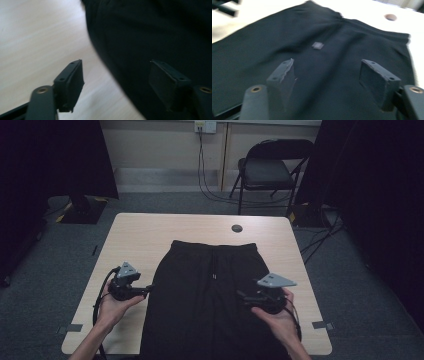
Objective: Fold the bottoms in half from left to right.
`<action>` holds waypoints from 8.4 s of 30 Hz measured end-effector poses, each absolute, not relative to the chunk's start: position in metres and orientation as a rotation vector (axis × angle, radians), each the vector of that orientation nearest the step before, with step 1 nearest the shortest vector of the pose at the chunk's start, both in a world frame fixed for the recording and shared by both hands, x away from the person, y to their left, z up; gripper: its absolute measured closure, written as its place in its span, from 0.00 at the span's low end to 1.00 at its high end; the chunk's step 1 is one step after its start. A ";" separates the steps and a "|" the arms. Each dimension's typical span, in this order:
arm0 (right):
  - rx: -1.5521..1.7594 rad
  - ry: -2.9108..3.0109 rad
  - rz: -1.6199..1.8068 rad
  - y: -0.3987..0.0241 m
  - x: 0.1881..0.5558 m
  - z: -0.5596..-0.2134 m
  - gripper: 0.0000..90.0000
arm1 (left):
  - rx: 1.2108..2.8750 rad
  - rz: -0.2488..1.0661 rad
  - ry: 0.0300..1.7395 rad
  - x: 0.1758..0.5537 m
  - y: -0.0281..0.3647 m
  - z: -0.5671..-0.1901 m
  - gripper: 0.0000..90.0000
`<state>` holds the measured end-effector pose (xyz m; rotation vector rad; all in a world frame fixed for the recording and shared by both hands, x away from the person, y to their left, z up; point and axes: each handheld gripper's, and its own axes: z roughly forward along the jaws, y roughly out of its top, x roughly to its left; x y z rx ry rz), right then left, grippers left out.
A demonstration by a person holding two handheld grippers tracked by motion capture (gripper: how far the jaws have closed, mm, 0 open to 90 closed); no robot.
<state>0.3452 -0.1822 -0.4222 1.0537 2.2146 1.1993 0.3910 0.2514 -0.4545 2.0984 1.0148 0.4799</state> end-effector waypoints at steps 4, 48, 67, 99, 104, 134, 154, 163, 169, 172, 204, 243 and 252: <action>0.987 2.279 1.214 -0.150 0.338 -0.421 0.34 | 2.084 0.392 1.012 0.399 0.238 -0.456 0.54; 0.943 2.400 1.103 -0.170 0.320 -0.453 0.36 | 2.309 0.302 0.839 0.395 0.171 -0.486 0.45; 0.551 2.730 1.172 -0.003 0.275 -0.481 0.54 | 2.252 0.333 0.883 0.401 0.170 -0.491 0.46; 0.593 2.680 1.199 -0.003 0.276 -0.488 0.57 | 2.201 0.294 0.948 0.402 0.174 -0.487 0.46; 0.551 2.690 1.150 0.014 0.273 -0.491 0.47 | 2.248 0.343 0.910 0.400 0.170 -0.490 0.45; 0.709 2.545 1.075 -0.066 0.289 -0.492 0.97 | 2.209 0.332 0.874 0.396 0.163 -0.484 0.42; 0.707 2.582 1.156 -0.048 0.284 -0.497 0.95 | 2.077 0.351 1.003 0.405 0.195 -0.467 0.36; 0.653 2.602 1.160 -0.038 0.277 -0.497 0.99 | 2.043 0.336 1.065 0.443 0.192 -0.478 0.38; 0.653 2.610 1.166 -0.039 0.278 -0.497 0.99 | 2.085 0.330 1.100 0.447 0.188 -0.488 0.43; 0.643 2.610 1.159 -0.038 0.277 -0.497 0.99 | 2.060 0.332 1.120 0.450 0.186 -0.491 0.43; 0.623 2.505 1.410 -0.022 0.288 -0.425 1.00 | 1.793 0.353 1.104 0.458 0.196 -0.435 0.96; 0.932 2.270 1.478 -0.136 0.304 -0.419 1.00 | 1.940 0.341 0.981 0.487 0.111 -0.426 0.95; 1.067 2.314 1.274 -0.169 0.326 -0.454 1.00 | 1.926 0.349 0.931 0.476 0.117 -0.423 0.62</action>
